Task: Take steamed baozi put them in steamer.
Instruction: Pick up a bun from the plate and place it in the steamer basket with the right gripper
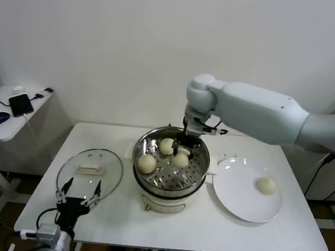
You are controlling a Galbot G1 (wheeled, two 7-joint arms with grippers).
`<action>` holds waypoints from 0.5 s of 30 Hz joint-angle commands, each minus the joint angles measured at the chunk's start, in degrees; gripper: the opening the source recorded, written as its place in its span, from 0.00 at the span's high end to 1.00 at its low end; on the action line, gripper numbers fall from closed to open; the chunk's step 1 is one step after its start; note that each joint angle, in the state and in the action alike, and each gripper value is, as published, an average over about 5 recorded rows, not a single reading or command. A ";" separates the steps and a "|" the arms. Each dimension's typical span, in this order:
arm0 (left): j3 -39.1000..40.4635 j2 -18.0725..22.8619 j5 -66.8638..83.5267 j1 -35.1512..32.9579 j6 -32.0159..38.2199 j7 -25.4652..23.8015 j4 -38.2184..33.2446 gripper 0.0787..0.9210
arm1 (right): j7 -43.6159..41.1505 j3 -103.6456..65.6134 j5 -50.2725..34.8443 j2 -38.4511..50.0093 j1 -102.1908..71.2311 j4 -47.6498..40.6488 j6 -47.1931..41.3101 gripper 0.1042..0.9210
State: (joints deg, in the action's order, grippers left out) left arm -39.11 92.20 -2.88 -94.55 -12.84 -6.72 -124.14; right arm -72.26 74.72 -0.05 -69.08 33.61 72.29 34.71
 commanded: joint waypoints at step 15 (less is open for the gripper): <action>0.18 1.64 0.30 0.88 -0.25 -0.16 1.04 0.12 | 1.42 -0.85 7.79 -6.88 -7.25 0.48 4.20 0.49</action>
State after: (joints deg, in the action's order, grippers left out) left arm -38.95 92.20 -2.65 -93.72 -12.99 -6.81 -123.23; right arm -71.03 73.66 6.91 -74.48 27.97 72.67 38.14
